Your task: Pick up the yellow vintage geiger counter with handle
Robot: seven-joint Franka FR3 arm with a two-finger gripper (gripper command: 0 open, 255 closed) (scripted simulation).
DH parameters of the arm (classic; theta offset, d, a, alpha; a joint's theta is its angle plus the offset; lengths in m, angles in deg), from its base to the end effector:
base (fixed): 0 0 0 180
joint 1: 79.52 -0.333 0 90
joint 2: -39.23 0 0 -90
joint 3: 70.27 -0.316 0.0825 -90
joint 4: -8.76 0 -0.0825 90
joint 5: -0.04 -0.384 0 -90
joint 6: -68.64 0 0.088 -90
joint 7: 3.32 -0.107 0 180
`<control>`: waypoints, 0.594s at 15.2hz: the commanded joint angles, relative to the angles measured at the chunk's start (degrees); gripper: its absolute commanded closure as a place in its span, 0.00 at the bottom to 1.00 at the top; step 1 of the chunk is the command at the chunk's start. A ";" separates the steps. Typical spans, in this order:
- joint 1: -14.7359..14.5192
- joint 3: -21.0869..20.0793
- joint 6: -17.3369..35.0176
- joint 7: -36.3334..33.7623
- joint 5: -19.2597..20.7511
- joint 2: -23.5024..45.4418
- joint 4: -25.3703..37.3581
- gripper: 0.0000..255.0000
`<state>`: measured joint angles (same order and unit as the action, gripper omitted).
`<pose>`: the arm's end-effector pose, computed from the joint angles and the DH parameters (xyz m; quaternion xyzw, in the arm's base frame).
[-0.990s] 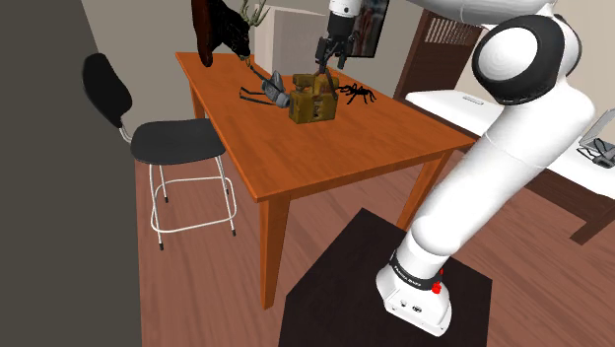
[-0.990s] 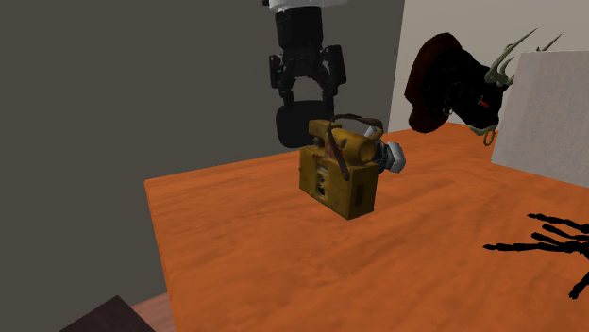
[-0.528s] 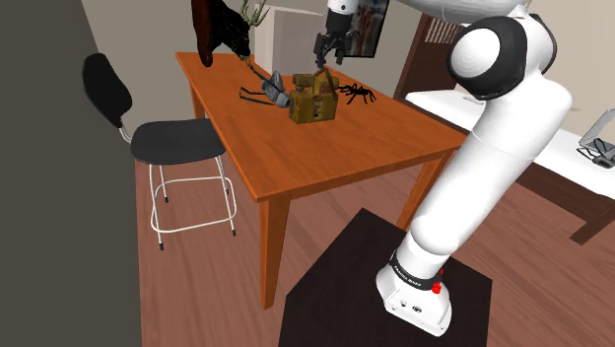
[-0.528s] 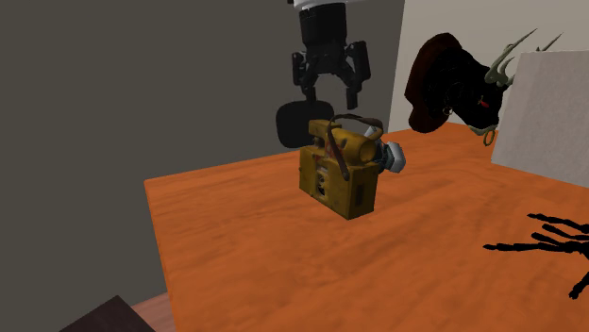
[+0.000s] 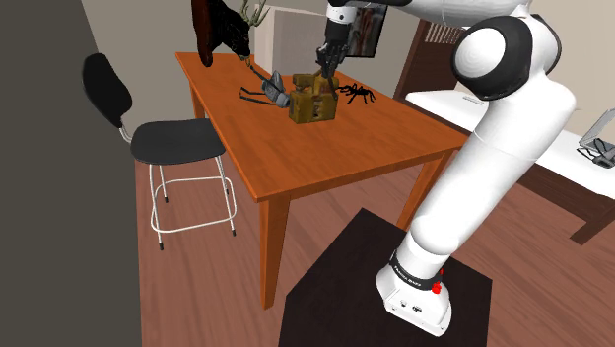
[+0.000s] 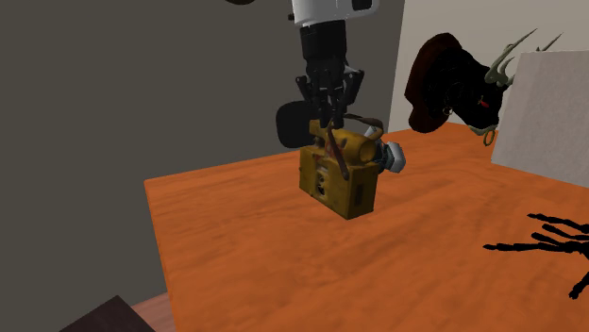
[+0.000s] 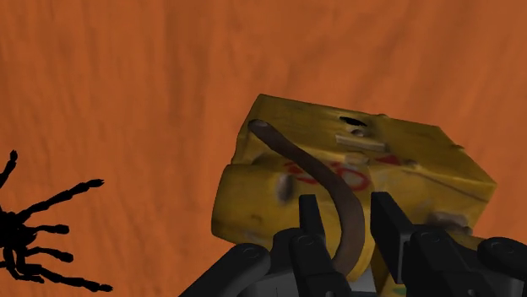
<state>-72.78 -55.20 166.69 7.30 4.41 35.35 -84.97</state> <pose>0.5040 -0.2149 0.6428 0.9926 -0.0949 0.0594 0.0477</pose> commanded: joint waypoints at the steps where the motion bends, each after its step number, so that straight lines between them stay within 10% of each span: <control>1: -0.01 -0.02 0.06 -0.01 -0.02 0.02 -0.07 1.00; 9: 0.01 0.02 -1.66 0.18 -0.15 0.44 2.07 1.00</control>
<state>-72.77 -55.18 165.69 7.45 4.30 35.74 -83.70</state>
